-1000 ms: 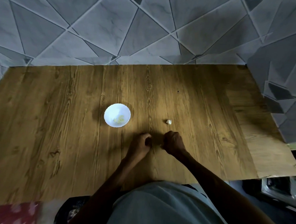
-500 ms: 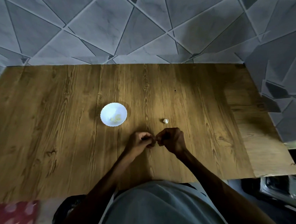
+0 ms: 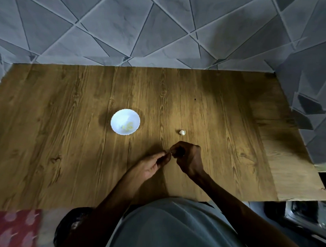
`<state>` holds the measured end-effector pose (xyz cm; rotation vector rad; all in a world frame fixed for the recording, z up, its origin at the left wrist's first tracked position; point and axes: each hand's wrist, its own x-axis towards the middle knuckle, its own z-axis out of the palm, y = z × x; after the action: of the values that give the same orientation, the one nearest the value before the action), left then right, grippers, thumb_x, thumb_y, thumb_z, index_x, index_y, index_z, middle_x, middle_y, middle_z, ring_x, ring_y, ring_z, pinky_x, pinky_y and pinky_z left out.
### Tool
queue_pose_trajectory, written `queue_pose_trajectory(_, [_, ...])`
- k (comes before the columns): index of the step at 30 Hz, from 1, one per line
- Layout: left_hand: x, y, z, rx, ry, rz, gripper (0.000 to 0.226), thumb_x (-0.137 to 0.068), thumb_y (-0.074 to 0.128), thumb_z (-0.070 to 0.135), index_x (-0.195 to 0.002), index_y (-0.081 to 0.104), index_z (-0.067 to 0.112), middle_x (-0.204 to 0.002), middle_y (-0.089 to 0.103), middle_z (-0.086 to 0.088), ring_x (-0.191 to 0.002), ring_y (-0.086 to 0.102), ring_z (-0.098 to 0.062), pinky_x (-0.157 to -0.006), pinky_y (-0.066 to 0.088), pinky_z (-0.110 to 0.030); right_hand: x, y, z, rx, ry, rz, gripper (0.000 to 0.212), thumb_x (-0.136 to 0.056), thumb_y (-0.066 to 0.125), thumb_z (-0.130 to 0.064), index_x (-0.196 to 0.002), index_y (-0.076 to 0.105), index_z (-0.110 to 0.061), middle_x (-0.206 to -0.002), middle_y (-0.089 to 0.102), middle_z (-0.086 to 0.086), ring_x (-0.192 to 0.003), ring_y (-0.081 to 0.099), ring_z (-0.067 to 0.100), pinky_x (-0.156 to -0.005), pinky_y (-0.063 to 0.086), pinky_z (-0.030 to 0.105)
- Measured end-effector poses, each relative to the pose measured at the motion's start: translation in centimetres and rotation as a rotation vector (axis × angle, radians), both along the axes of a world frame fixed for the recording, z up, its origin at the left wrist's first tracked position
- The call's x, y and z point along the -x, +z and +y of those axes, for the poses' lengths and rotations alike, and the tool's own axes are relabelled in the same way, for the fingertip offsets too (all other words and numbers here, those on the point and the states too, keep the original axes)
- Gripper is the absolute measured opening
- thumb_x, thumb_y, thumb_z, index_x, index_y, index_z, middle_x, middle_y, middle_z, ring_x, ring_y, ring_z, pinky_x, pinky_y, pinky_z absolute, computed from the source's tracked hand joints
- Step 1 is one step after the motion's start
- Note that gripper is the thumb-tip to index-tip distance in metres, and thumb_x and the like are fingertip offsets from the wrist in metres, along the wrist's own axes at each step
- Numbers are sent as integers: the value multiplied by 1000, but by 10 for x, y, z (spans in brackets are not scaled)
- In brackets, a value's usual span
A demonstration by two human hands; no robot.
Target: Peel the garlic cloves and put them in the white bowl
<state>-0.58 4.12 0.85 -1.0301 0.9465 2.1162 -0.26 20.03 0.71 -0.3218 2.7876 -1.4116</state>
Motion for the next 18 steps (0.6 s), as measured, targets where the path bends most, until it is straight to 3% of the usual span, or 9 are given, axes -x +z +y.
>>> queue_pose_trajectory(5, [2,-7,-3,207,-175,168,13,-96,56,6,-96,68,1,-81,69,-8,-77,64,-14,-64,54,-20,3,-1,-2,28,8,-58,31,-75,62,17,-87,70,-10,-79,69,-3,-71,67,7,-62,58,24])
queue_pose_trajectory(9, [4,-17,0,703,-503,453,15,-97,57,17,-89,67,10,-78,69,-4,-71,61,-12,-63,45,-20,6,-1,-4,115,-68,-193,13,-84,70,3,-89,69,-9,-74,70,-2,-64,71,9,-57,60,26])
queue_pose_trajectory(13, [9,-20,1,1083,-694,575,7,-90,66,17,-95,71,15,-90,69,6,-78,59,-4,-60,38,-8,10,0,-2,254,-140,-399,14,-82,74,1,-95,70,-2,-77,74,6,-69,73,14,-62,61,27])
queue_pose_trajectory(18, [12,-24,0,1152,-644,621,10,-84,72,11,-86,73,21,-89,71,7,-80,63,-4,-61,38,-5,14,-1,5,365,-193,-475,13,-83,72,4,-95,69,1,-81,75,10,-76,74,20,-66,62,34])
